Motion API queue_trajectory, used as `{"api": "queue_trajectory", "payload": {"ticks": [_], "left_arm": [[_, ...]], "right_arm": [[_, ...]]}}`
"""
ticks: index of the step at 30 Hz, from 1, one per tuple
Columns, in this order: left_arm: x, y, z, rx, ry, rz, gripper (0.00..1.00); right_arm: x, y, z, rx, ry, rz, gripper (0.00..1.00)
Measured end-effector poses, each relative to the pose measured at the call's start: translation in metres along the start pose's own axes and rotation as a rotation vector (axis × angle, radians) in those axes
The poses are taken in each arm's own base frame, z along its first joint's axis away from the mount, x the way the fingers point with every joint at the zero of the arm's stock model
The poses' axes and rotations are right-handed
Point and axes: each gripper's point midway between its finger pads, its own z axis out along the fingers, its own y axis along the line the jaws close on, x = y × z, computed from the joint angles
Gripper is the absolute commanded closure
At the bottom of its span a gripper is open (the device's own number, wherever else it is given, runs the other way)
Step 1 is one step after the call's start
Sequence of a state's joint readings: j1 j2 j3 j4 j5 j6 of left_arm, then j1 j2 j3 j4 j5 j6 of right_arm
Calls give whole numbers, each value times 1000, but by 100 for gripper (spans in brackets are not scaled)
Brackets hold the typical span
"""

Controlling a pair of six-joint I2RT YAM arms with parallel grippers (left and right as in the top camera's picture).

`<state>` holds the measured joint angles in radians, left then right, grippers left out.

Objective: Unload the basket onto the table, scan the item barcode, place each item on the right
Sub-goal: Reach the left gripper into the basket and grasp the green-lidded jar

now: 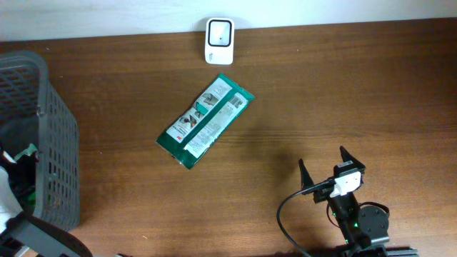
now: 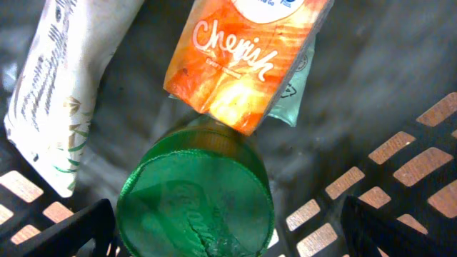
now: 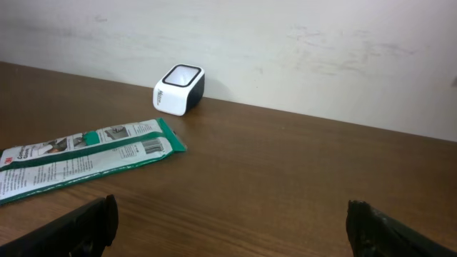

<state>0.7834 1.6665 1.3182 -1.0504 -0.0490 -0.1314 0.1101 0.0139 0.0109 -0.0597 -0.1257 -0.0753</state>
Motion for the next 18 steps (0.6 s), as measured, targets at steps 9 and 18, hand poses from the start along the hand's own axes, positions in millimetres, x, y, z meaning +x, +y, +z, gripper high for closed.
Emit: {"api": "queue_trajectory", "payload": {"ticks": [9,18], "left_arm": [[16,8,24,-42,30,9,27],[8,8,3,-47,42,13,58]], "right_arm": [[0,0,0,0,0,0,2],[0,0,0,0,0,0,1]]}}
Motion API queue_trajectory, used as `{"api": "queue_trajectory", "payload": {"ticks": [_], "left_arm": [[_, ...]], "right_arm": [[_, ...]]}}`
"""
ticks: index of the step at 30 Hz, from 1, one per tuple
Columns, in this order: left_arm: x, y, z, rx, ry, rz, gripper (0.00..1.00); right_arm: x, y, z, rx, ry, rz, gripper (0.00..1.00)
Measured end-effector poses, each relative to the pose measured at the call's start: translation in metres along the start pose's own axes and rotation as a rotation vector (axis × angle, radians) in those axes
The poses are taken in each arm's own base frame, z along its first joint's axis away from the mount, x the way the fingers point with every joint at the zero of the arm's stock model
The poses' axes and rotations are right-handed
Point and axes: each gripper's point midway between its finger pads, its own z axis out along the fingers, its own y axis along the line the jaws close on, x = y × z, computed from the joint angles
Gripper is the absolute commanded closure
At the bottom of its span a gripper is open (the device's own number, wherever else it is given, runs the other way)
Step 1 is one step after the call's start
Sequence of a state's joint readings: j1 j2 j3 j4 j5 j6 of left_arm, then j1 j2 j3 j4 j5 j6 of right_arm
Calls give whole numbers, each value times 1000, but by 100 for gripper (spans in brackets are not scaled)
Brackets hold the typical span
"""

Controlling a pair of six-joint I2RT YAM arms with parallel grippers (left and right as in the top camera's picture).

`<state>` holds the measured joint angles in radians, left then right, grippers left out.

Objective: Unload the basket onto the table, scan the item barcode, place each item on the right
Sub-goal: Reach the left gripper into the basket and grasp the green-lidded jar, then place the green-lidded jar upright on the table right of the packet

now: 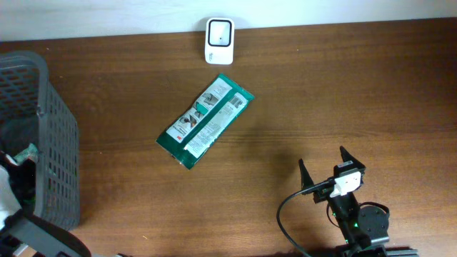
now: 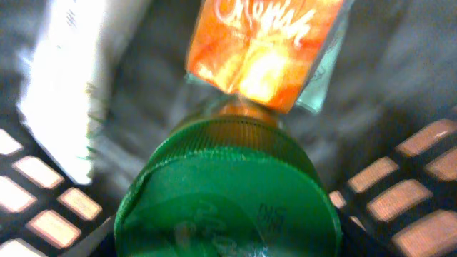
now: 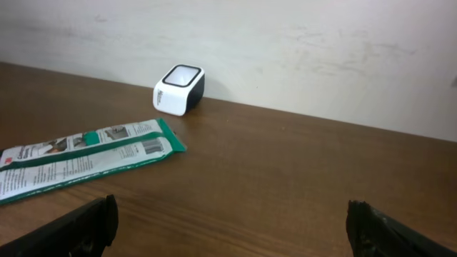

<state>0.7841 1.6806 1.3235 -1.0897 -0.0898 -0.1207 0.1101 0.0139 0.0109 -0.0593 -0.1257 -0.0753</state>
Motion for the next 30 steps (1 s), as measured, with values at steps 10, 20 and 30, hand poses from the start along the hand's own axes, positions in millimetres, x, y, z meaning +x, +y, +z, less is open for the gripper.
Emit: {"api": "queue_trajectory", "payload": {"ticks": [10,20,30], "left_arm": [[-68,-89,-275,341,-581,177,59],[147,-319,-339,709,-558,955,58],[324,-464,-152,504,-142,1407,57]], "right_arm": [[0,0,0,0,-1,0,2],[0,0,0,0,-2,0,2],[0,0,0,0,-2,0,2]]}}
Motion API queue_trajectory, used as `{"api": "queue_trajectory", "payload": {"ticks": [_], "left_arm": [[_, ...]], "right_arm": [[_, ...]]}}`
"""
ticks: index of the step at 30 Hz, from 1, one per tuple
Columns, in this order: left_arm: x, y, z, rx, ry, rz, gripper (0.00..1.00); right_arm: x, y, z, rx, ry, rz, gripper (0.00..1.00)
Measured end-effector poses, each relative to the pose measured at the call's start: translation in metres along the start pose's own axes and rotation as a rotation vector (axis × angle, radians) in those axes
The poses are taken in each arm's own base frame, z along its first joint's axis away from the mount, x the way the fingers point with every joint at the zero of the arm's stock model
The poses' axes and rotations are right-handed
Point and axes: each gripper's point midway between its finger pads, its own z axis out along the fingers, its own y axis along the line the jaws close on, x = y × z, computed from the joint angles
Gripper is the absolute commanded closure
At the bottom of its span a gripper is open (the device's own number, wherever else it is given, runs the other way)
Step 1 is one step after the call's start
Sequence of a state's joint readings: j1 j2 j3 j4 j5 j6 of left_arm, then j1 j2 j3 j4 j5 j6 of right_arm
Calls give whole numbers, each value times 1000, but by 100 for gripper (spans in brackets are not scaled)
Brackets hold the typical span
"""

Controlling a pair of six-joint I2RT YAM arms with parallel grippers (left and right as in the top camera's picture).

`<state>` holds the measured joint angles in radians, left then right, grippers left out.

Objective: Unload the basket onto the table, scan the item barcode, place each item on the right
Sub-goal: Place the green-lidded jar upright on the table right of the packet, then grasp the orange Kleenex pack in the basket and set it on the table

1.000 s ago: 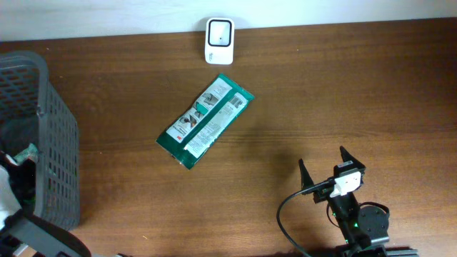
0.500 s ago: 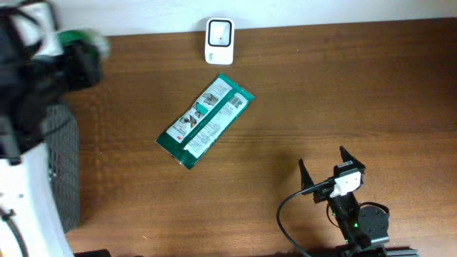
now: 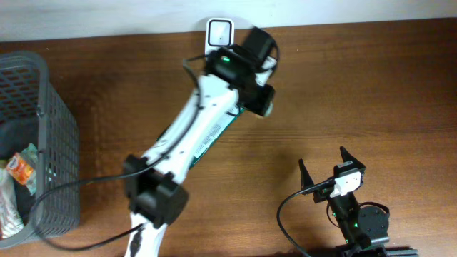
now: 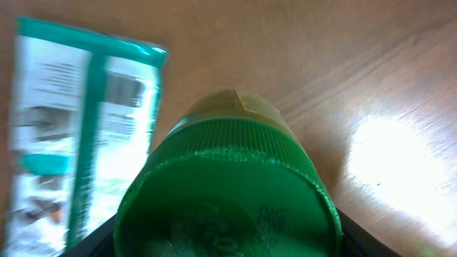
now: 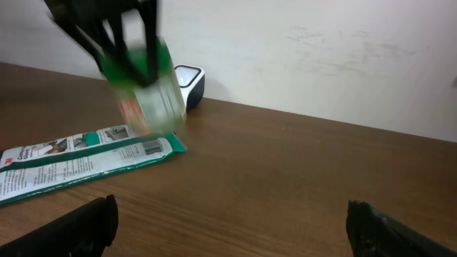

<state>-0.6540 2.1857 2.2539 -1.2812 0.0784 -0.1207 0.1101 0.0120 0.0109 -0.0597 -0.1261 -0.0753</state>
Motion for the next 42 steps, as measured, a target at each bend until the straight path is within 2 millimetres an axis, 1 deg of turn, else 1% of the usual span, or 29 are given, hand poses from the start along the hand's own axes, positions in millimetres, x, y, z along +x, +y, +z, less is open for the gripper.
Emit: {"api": "queue_trajectory", "payload": {"ticks": [2,3,4,5,6,7,10,11,13,14,15,16,17,18,19,21,22,23,24,25,26,27,28,30,32,35,39,40,42], "left_arm": [[17,-25,54,6,107,49,56],[26,-32,74,5,152,65,54],[36,-35,94,1,197,74,47],[39,-34,104,-2,211,73,35],[41,-34,111,-3,221,73,4],[39,-34,113,-2,214,75,1],[40,-33,114,-5,221,68,1],[41,-30,108,-16,231,66,1],[22,-24,76,-46,186,62,1],[-5,-14,34,-67,87,45,1],[-16,-8,6,-72,33,35,1],[-32,8,-37,-81,-67,7,1],[-34,25,-67,-93,-115,-23,1],[-44,63,-113,-124,-239,-92,1],[-45,78,-126,-136,-270,-119,1],[-39,126,-169,-187,-351,-209,1],[-31,154,-195,-221,-396,-267,1],[-16,189,-235,-276,-468,-354,1],[-2,212,-261,-310,-515,-422,1],[18,240,-293,-361,-569,-507,1],[46,271,-326,-431,-625,-613,1],[70,295,-349,-489,-659,-698,1],[88,312,-363,-530,-678,-762,1],[129,351,-378,-601,-682,-923,1],[148,368,-373,-621,-638,-997,1],[185,398,-341,-657,-463,-1119,1],[269,421,-280,-651,-112,-1302,0],[287,424,-268,-642,-46,-1333,4],[313,431,-241,-617,65,-1332,21]], "right_arm": [[0,0,0,0,0,0,2],[0,0,0,0,0,0,2],[0,0,0,0,0,0,2],[0,0,0,0,0,1,2],[0,0,0,0,0,0,2],[0,0,0,0,0,1,2],[0,0,0,0,0,0,2],[0,0,0,0,0,0,2],[0,0,0,0,0,1,2],[0,0,0,0,0,0,2],[0,0,0,0,0,0,2],[0,0,0,0,0,1,2],[0,0,0,1,0,0,2],[0,0,0,0,0,0,2],[0,0,0,0,0,0,2],[0,0,0,0,0,1,2],[0,0,0,0,0,0,2],[0,0,0,0,0,0,2],[0,0,0,1,0,0,2],[0,0,0,0,0,0,2],[0,0,0,0,0,0,2],[0,0,0,0,0,0,2],[0,0,0,0,0,0,2],[0,0,0,0,0,0,2],[0,0,0,0,0,0,2],[0,0,0,0,0,1,2],[0,0,0,0,0,0,2],[0,0,0,0,0,1,2],[0,0,0,0,0,0,2]]}}
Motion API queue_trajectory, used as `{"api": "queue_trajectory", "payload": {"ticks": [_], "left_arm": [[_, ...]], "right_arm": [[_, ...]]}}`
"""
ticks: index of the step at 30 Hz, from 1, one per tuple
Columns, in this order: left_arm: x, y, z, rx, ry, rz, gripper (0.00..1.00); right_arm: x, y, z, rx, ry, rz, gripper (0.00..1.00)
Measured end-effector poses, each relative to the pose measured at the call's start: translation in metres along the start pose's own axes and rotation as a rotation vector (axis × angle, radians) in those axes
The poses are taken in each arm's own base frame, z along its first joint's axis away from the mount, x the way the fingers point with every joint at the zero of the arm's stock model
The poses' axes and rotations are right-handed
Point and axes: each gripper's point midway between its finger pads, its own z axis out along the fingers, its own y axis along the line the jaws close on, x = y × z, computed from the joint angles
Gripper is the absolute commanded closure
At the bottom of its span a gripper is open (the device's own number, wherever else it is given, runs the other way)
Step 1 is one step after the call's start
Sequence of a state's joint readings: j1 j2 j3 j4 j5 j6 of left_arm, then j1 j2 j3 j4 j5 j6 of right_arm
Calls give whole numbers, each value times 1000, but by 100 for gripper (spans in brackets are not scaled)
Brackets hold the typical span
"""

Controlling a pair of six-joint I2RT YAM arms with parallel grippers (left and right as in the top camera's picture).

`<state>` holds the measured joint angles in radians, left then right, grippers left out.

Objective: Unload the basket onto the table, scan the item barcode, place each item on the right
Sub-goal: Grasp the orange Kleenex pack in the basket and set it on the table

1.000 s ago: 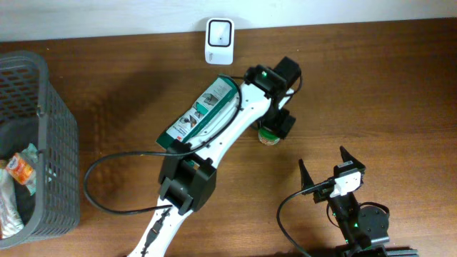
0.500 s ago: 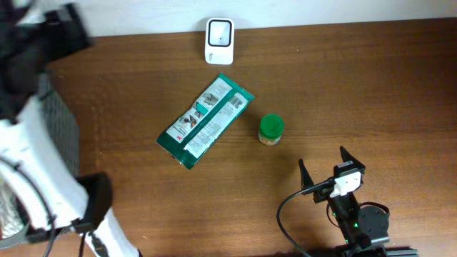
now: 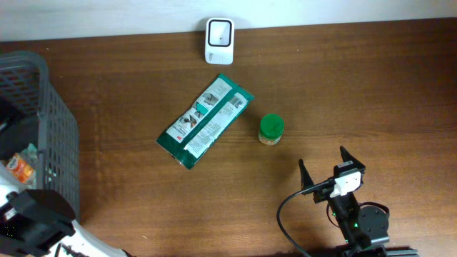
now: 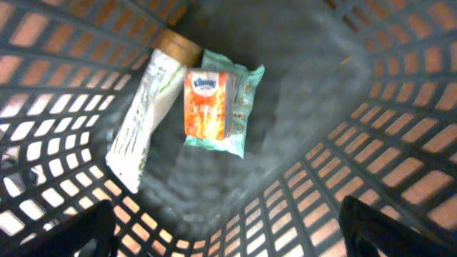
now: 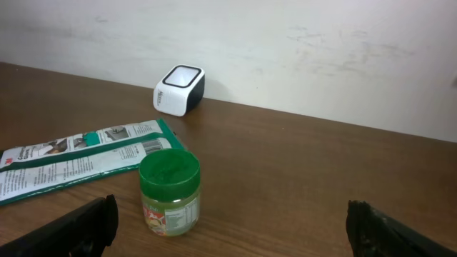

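A small jar with a green lid stands upright on the table, just right of a green and white packet; the jar and the packet also show in the right wrist view. The white scanner sits at the back edge. My left gripper hangs open above the inside of the grey basket, holding nothing. My right gripper is open low at the front right, apart from the jar.
On the basket floor lie an orange tissue pack on a teal pouch, and a white pouch. The basket's mesh walls rise all round. A pale wall backs the table.
The jar, then held in my left gripper near the scanner, now stands on the table right of the packet. My left gripper has let go and is open over the basket.
My left gripper was open above the green-lidded jar in the basket, then close around its lid. Later it held the jar up by the scanner. Now the jar stands on the table and the gripper is back over the basket. The right arm stayed still.
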<state>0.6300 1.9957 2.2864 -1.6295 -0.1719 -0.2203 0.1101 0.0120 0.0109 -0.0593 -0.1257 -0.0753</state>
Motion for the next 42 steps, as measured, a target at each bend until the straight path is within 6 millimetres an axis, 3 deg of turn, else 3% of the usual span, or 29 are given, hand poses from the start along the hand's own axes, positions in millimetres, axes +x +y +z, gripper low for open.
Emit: {"api": "queue_trajectory", "payload": {"ticks": [2,5,10,13,14,15,16,17,21,23,25,26,28,29,30,31,32,33,34,36,37,38,39,41,42], "left_arm": [[5,-3,35,-15,43,41,30],[21,4,74,-63,116,58,33],[14,15,120,-79,77,60,44],[26,16,151,-82,92,60,51],[30,16,163,-83,88,57,59],[34,15,174,-82,85,57,78],[36,14,181,-85,81,59,93],[37,15,183,-90,79,60,100],[39,17,181,-101,90,63,100],[43,18,166,-93,95,66,100],[13,15,106,-36,-72,37,100],[-6,13,58,25,-207,15,100],[-27,-3,-63,245,-523,9,100],[-16,-15,-131,384,-679,37,100],[0,-26,-168,463,-747,76,100],[22,-45,-194,542,-779,139,100],[57,-75,-220,654,-782,244,100],[94,-105,-235,752,-747,357,100],[118,-127,-237,805,-699,439,100],[165,-180,-204,843,-530,615,100],[203,-219,-154,812,-356,739,100],[227,-241,-126,785,-273,811,100],[262,-265,-85,727,-157,911,100],[333,-296,-6,561,47,1103,100],[346,-302,4,524,52,1147,100]], "right_arm": [[0,0,0,0,0,0,2],[0,0,0,0,0,0,2],[0,0,0,0,0,1,2],[0,0,0,0,0,0,2],[0,0,0,0,0,1,2],[0,0,0,0,0,0,2],[0,0,0,0,0,0,2],[0,0,0,0,0,0,2],[0,0,0,0,0,1,2],[0,0,0,0,0,0,2],[0,0,0,0,0,0,2],[0,0,0,0,0,0,2],[0,0,0,0,0,0,2],[0,0,0,0,0,0,2],[0,0,0,0,0,0,2],[0,0,0,0,0,0,2],[0,0,0,0,0,1,2],[0,0,0,0,0,0,2],[0,0,0,-1,0,1,2],[0,0,0,0,0,0,2],[0,0,0,0,0,0,2],[0,0,0,0,0,2,2],[0,0,0,0,0,0,2],[0,0,0,0,0,0,2],[0,0,0,0,0,0,2]]}}
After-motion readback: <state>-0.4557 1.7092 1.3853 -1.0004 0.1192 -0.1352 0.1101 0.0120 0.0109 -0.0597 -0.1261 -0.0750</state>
